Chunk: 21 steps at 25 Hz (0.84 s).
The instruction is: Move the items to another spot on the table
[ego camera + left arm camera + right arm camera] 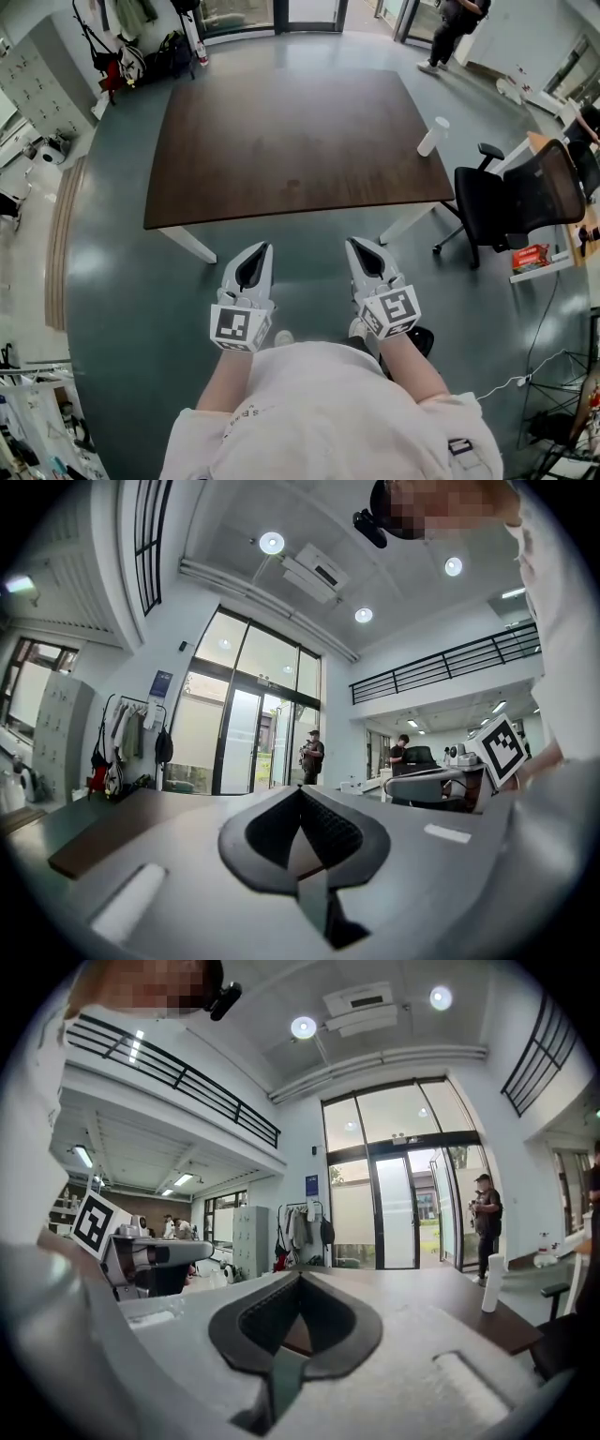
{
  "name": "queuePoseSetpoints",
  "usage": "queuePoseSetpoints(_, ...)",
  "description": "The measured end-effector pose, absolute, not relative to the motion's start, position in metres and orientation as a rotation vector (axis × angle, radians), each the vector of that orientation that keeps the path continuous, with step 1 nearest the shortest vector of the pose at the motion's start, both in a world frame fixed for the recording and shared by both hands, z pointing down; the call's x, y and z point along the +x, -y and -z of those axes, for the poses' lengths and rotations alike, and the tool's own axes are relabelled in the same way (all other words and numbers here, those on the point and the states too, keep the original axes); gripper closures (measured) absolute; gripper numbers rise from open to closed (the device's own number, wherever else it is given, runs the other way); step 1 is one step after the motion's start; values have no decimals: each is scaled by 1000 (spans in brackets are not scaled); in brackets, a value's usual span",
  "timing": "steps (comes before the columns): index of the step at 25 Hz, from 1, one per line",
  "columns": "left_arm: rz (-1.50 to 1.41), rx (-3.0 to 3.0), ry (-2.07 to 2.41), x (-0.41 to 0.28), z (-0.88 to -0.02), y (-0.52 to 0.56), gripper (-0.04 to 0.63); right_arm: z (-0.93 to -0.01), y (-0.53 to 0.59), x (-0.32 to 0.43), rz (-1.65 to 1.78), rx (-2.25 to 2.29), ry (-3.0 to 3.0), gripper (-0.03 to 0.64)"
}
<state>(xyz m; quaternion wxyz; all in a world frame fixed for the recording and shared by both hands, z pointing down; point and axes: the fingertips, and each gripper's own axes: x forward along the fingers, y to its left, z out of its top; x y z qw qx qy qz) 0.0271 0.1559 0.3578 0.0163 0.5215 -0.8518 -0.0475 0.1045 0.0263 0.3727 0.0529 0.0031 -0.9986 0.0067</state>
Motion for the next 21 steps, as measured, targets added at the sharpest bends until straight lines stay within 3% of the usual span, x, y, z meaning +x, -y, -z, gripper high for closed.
queuePoseSetpoints(21, 148, 1639, 2619, 37, -363, -144, 580, -387, -16, 122, -52, 59, 3003, 624)
